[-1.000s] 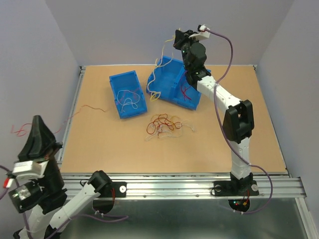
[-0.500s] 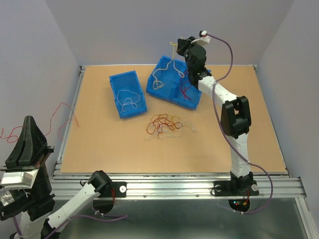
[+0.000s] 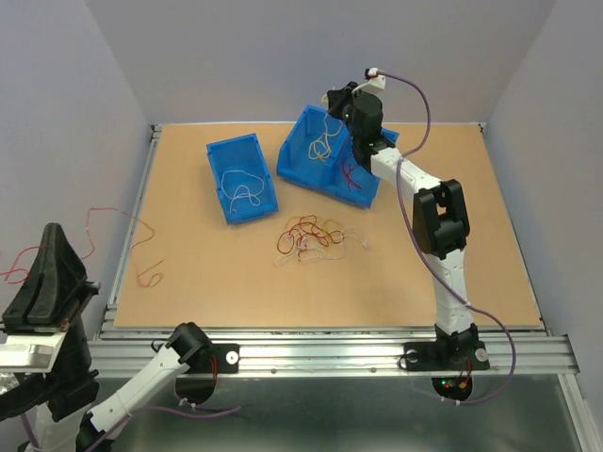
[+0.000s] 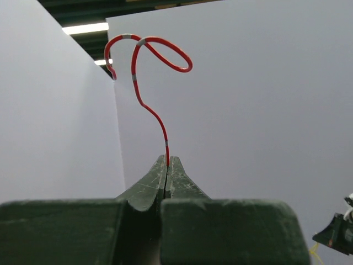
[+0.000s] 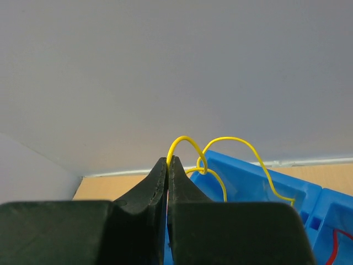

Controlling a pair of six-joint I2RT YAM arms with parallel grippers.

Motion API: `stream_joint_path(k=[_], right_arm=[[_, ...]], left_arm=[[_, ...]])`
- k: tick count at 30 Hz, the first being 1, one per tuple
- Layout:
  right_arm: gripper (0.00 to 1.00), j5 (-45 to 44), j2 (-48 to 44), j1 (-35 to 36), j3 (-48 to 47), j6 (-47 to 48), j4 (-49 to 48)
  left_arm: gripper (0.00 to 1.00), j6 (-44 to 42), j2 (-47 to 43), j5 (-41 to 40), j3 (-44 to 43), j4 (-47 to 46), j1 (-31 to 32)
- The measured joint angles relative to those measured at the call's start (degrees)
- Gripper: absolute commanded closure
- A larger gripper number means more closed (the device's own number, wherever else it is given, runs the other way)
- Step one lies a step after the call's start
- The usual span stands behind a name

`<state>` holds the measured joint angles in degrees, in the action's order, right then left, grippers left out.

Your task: Untangle the cables

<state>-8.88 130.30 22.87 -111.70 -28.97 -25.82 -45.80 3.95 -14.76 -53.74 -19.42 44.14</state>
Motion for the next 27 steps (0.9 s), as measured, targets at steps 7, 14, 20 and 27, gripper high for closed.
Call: stream_joint_path(k=[7,14,20,27], right_arm=[[0.99,-0.1,-0.9,0.7,5.2,1.2,-0.6],[0.95,-8.3,-0.9,5.1,6.2,4.7,4.9],[0.48,-10.8,-1.0,9.0,6.2,8.7,10.9],[0.16,-8.4,-9.8,9.7,15.6,11.6,13.6]], left_arm=[[1.00,1.8,0.0,4.7,5.6,0.9,0.0],[1.00,3.7,3.7,9.3,7.6,0.9,0.0],[1.00,4.2,10.6,12.1,8.3,0.8,0.0],[1.00,5.4,19.0,16.3,8.3,-0.8,0.0]])
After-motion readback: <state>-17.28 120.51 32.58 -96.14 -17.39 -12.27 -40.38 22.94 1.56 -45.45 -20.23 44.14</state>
